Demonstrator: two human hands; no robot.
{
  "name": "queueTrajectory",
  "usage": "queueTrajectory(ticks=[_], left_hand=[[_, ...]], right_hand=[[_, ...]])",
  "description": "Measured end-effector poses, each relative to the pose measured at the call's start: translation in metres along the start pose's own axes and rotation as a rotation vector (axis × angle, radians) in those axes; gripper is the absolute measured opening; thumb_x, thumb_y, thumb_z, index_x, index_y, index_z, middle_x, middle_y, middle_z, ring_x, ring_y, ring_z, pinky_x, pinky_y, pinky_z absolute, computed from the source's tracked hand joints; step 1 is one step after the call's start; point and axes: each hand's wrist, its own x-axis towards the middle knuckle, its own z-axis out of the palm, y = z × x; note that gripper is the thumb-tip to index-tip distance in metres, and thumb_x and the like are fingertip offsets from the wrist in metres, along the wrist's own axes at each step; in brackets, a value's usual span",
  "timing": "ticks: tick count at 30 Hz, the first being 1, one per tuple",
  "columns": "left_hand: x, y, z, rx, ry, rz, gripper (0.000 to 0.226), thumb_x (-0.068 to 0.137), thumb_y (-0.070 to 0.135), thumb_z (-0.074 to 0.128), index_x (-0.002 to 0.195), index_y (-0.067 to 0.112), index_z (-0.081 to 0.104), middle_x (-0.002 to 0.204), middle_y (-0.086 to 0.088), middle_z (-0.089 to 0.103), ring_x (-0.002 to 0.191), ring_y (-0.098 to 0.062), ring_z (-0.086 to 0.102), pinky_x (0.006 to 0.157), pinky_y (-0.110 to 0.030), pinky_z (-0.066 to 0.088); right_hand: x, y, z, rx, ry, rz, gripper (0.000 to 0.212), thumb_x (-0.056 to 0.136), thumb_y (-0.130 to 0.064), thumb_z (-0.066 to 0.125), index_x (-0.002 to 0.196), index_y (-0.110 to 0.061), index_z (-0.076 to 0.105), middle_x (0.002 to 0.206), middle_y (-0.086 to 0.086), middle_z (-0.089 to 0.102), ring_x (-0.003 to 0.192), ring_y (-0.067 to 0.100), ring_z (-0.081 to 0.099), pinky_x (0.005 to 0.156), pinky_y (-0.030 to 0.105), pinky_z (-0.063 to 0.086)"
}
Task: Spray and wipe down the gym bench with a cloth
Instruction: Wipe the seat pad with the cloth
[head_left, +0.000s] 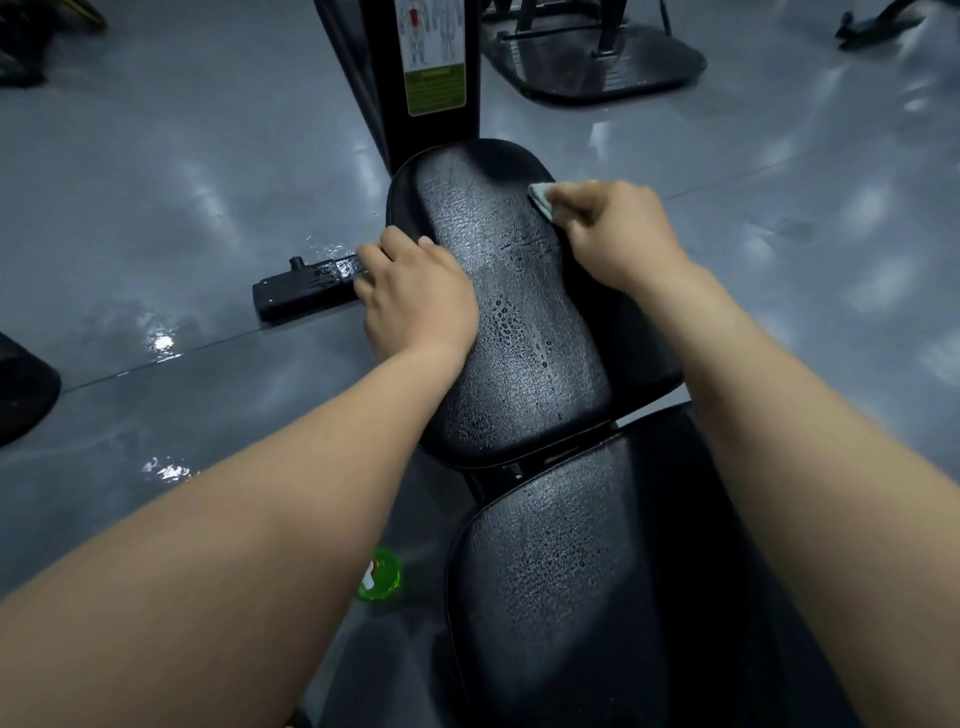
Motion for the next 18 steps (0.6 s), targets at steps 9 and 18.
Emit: queueTrajectory(ticks=[9,18], left_hand=[[-0.001,0.002,-0.003,0.0,0.009,-0.003,0.039,0.107,0.036,0.033,0.131,0.009,0.048,0.141,-0.015,0.044,0.126,-0.04,0.046,0.093,-0.047,0.043],[-0.001,0.001,-0.003,-0.016,0.004,-0.022,0.041,0.106,0.036,0.033,0.134,0.01,0.048,0.142,-0.014,0.043,0.128,-0.041,0.044,0.095,-0.049,0.043]], right_hand=[[0.036,-0.007,0.003,0.05,-0.04,0.038,0.038,0.103,-0.023,0.05,0.139,-0.029,0.06,0.138,0.004,0.063,0.133,0.027,0.053,0.108,0.028,0.039],[-0.048,0.026,-0.023,0.018,-0.041,0.106,0.034,0.096,-0.014,0.058,0.124,-0.026,0.072,0.126,0.001,0.071,0.125,0.022,0.059,0.101,0.021,0.039]])
